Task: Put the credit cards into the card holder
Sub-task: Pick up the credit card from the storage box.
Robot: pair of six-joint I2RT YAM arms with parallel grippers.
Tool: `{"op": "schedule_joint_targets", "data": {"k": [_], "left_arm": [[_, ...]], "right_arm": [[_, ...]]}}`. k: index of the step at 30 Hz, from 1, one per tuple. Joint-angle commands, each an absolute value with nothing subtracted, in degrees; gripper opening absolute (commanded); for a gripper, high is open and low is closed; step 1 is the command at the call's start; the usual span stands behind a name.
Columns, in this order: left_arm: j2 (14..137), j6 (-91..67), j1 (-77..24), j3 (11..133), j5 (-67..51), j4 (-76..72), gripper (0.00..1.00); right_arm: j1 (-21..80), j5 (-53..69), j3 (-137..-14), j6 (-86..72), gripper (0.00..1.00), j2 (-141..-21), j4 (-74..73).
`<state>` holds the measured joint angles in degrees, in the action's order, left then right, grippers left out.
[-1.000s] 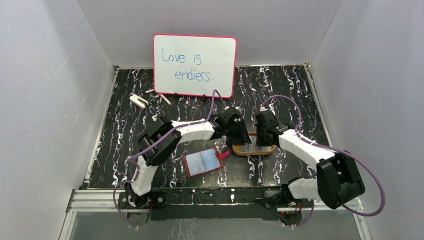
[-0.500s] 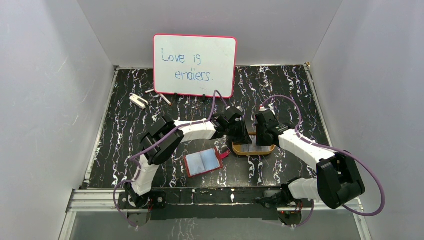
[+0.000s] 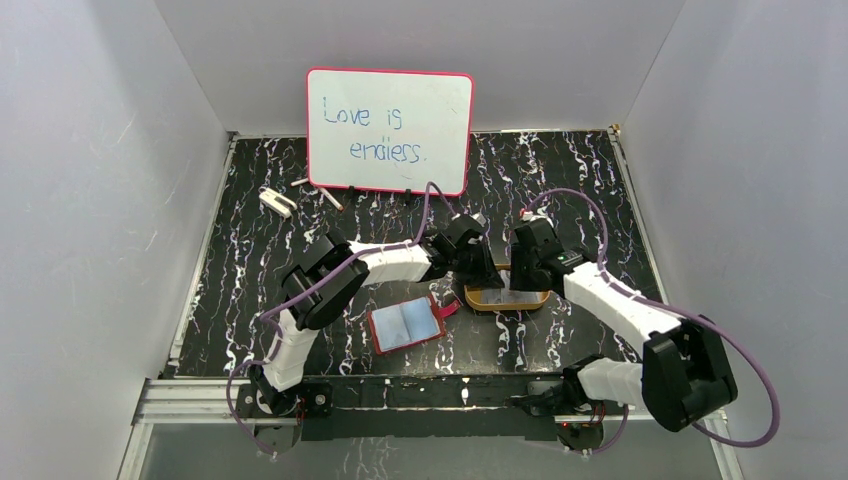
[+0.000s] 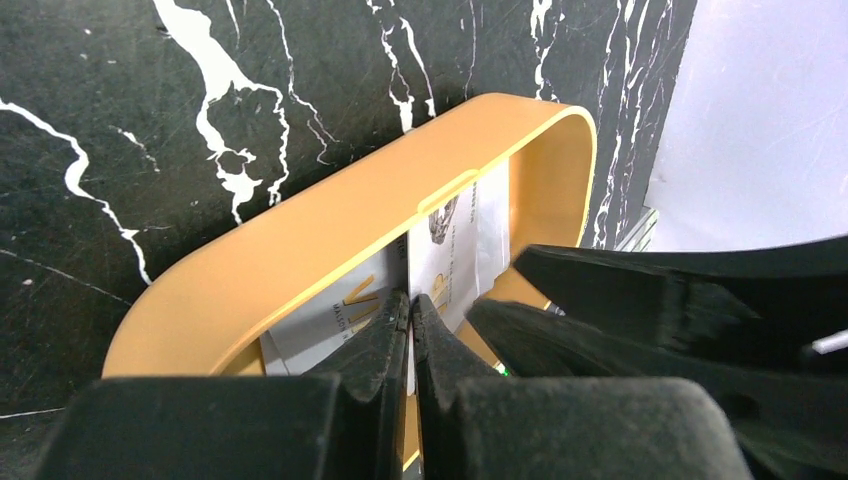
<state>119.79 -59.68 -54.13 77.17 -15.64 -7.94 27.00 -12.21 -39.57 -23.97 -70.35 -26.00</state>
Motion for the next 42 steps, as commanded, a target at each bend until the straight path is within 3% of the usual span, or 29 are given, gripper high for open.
{"op": "schedule_joint_targets", "data": {"k": [1,4,8,18,30,35,42], "left_arm": [[115.39,-59.91,-54.14,75.16,-15.47,-8.88,0.0],[113.33,-59.47,-54.06,74.71,-14.41,-8.28,0.0],[108.4,-59.42,-53.61,72.66,-12.46,-8.27,0.0],[86.38,-56.32,-49.4,65.13,-6.03,-5.54,0.0],[50.06,-57.97,-40.57,43.63,-18.02,-11.38,0.0],[45.08,-64.55,-39.92,39.31,-20.94,-17.8,0.0],[45.61,-68.25,-39.8,37.08,-23.68,-23.89,0.0]], "right_arm": [[26.89,-11.83,-44.59,-24.51,0.52,-65.0,-29.81],[26.86,-12.99,-48.84,-24.45,0.62,-61.97,-34.35],[26.88,-11.81,-53.41,-24.15,0.66,-56.93,-38.19],[26.88,12.31,-55.32,-23.52,0.77,-41.93,-28.03],[26.94,41.48,-51.3,-38.71,0.75,-44.65,-4.71],[27.12,46.9,-46.06,-49.25,0.72,-46.88,11.35],[29.2,47.58,-44.48,-54.3,0.68,-49.52,18.38]]}}
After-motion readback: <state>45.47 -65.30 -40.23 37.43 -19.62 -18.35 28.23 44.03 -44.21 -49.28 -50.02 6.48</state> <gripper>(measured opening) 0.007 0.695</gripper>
